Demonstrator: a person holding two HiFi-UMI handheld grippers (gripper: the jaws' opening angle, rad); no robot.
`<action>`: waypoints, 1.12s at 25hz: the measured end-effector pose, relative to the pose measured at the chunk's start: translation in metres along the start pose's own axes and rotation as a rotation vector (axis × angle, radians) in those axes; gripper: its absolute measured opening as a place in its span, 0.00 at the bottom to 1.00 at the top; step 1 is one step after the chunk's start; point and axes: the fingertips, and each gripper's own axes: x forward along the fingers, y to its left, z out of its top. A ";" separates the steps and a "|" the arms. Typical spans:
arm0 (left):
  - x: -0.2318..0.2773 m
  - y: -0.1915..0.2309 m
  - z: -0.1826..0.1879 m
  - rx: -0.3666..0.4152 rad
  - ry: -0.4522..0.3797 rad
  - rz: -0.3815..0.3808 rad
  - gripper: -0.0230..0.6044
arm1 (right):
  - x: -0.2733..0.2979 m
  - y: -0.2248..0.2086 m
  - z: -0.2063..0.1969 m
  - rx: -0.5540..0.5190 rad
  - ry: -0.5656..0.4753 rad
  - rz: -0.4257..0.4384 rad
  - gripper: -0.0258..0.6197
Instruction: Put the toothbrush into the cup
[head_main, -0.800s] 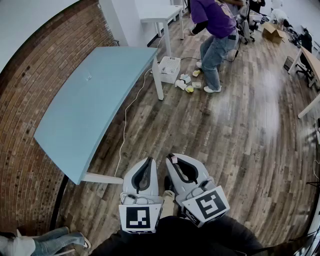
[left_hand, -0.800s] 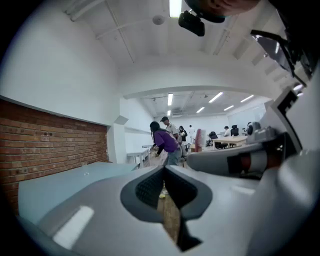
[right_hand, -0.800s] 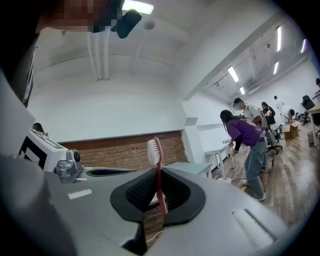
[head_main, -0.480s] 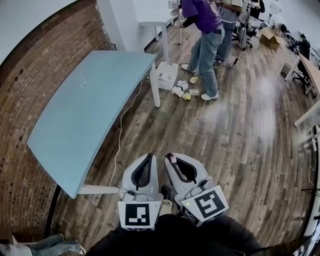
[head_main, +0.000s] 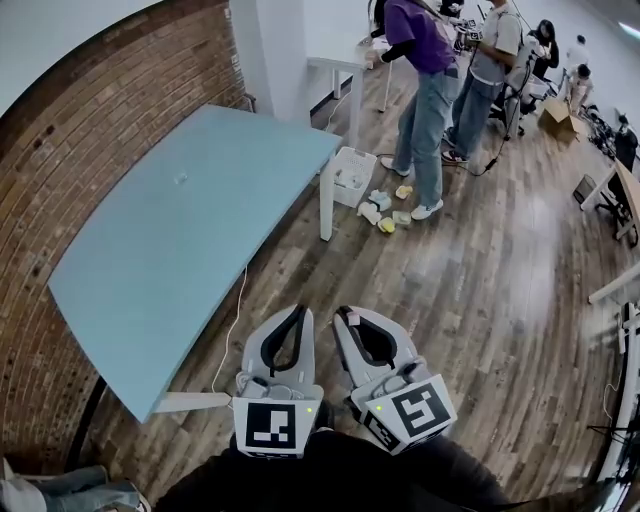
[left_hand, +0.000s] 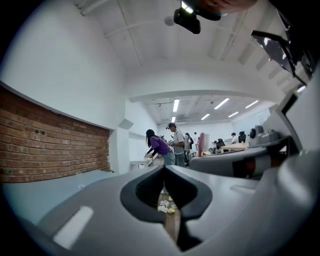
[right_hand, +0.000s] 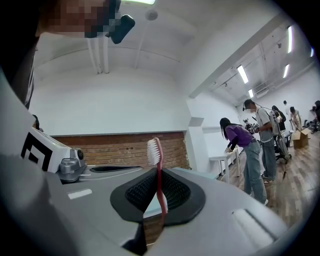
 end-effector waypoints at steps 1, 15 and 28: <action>0.006 0.006 -0.002 -0.001 0.006 0.001 0.05 | 0.008 -0.004 -0.001 0.007 0.002 -0.004 0.08; 0.055 0.064 -0.021 -0.037 0.052 0.003 0.05 | 0.082 -0.024 -0.001 0.006 0.025 -0.019 0.08; 0.136 0.087 -0.033 -0.046 0.111 0.065 0.05 | 0.152 -0.082 -0.003 0.041 0.045 0.046 0.08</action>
